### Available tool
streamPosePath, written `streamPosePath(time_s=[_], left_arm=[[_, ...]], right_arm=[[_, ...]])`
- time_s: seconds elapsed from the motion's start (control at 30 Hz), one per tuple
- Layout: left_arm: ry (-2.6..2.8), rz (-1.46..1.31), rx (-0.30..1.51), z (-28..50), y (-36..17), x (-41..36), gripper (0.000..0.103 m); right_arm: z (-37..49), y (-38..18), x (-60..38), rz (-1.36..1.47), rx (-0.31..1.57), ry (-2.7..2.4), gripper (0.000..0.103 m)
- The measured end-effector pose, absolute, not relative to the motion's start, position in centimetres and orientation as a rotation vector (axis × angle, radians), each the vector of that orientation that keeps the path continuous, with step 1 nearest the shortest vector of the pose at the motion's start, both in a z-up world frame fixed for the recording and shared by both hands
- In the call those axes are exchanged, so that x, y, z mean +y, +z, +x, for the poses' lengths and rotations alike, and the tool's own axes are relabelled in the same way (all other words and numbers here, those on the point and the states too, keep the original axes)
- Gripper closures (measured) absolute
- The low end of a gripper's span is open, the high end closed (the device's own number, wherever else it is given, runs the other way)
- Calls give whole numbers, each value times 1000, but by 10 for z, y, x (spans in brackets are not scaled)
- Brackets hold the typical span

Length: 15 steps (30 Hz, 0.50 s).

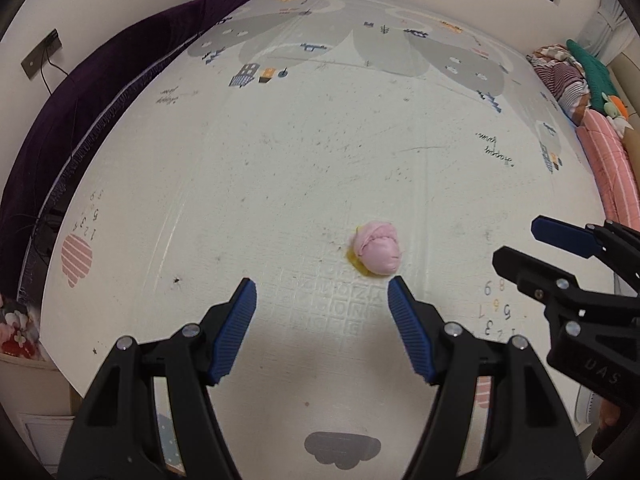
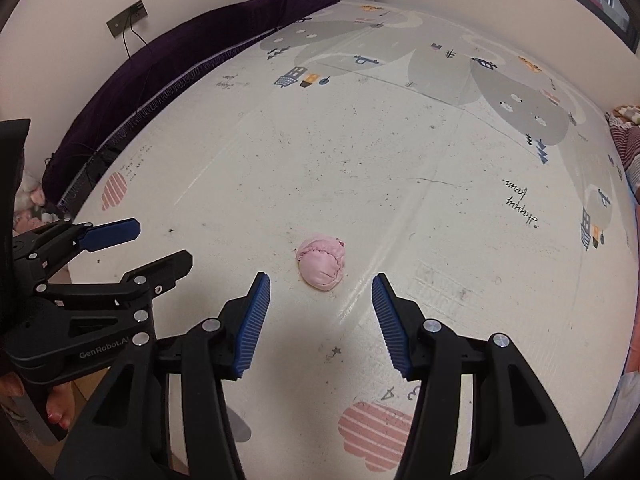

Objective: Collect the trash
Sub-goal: 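Move both open tools back over the pink sock ball on the mat, then grasp the pink sock ball with the right tool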

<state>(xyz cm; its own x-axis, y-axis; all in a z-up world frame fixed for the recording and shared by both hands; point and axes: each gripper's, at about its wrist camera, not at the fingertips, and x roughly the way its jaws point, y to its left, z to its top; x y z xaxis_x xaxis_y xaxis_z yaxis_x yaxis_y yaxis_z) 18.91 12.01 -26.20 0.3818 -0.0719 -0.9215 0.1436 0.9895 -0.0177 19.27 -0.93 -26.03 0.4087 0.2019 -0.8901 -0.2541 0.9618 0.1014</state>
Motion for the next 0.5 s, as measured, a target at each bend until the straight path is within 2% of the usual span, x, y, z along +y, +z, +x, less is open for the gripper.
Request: streamPosePath(time_s=[0.2, 0.5], left_arm=[[-111, 62, 1228, 206, -330, 134, 34], [-129, 64, 1241, 219, -378, 139, 35]], right_arm=[[223, -342, 14, -114, 1150, 299, 51], [249, -414, 31, -166, 1182, 307, 51]])
